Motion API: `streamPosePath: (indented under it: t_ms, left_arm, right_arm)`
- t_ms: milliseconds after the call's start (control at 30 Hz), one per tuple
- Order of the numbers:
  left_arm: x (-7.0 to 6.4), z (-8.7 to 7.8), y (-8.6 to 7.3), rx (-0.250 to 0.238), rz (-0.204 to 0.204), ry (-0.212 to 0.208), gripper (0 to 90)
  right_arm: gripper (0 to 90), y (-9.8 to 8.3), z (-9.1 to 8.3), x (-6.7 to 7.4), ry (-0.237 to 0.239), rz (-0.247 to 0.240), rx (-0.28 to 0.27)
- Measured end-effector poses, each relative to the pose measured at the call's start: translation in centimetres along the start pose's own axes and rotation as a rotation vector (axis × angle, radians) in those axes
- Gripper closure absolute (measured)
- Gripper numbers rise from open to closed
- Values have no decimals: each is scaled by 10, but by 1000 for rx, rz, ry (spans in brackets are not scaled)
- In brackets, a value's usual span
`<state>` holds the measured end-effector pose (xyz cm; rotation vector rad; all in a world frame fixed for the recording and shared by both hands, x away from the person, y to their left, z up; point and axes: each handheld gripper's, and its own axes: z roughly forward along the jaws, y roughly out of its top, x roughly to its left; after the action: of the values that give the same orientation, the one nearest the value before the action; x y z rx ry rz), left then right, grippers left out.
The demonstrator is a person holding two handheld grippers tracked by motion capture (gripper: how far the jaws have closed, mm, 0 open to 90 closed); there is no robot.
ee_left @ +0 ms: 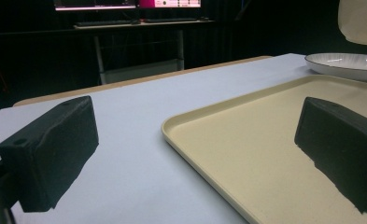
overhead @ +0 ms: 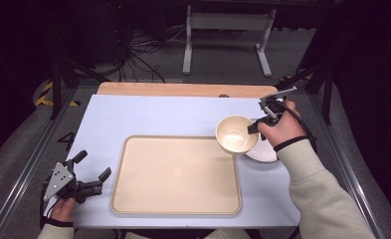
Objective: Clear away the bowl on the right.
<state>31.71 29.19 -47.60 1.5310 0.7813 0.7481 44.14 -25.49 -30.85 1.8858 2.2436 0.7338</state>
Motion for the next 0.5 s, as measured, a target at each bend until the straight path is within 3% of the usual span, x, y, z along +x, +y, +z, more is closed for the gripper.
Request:
streamPosePath:
  t_ms: [500]
  left_arm:
    - [0, 0, 0, 0, -1, -1, 2]
  right_arm:
    - [824, -1, 12, 42, 65, -70, 29]
